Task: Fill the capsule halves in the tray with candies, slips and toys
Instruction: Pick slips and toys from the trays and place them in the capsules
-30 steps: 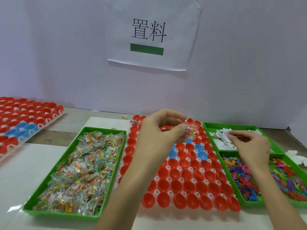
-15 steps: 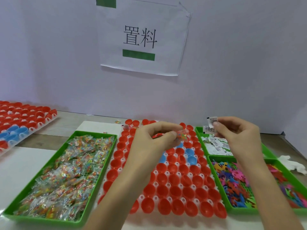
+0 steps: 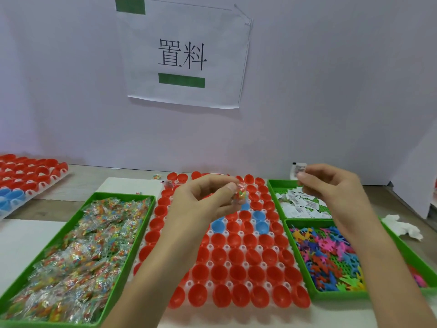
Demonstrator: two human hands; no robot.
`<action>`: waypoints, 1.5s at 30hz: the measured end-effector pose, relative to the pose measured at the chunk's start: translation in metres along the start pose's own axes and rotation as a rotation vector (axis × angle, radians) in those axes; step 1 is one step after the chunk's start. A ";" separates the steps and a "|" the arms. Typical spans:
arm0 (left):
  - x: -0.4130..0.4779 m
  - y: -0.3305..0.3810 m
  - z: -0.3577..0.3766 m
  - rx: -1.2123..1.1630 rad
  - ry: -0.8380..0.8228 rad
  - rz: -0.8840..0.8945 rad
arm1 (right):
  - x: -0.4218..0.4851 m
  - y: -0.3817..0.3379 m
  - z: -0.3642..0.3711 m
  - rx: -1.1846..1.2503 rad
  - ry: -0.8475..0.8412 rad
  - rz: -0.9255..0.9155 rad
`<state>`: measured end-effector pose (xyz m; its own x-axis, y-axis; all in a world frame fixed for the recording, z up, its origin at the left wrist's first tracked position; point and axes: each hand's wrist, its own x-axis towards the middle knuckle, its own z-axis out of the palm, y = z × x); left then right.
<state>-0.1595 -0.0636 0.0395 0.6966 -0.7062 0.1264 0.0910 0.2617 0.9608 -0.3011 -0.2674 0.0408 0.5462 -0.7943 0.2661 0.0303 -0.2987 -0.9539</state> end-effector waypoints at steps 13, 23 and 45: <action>0.002 0.000 -0.002 0.150 0.058 0.127 | -0.038 -0.047 0.044 -0.102 -0.467 -0.073; 0.000 0.002 0.001 0.270 -0.120 0.112 | -0.036 -0.040 0.048 -0.230 -0.445 -0.055; -0.006 0.009 0.003 0.284 -0.077 0.102 | 0.002 0.026 -0.023 -0.914 -0.541 0.383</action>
<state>-0.1650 -0.0595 0.0488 0.6348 -0.7367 0.2331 -0.1860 0.1472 0.9715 -0.3184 -0.2884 0.0194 0.6854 -0.6497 -0.3289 -0.7198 -0.5363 -0.4407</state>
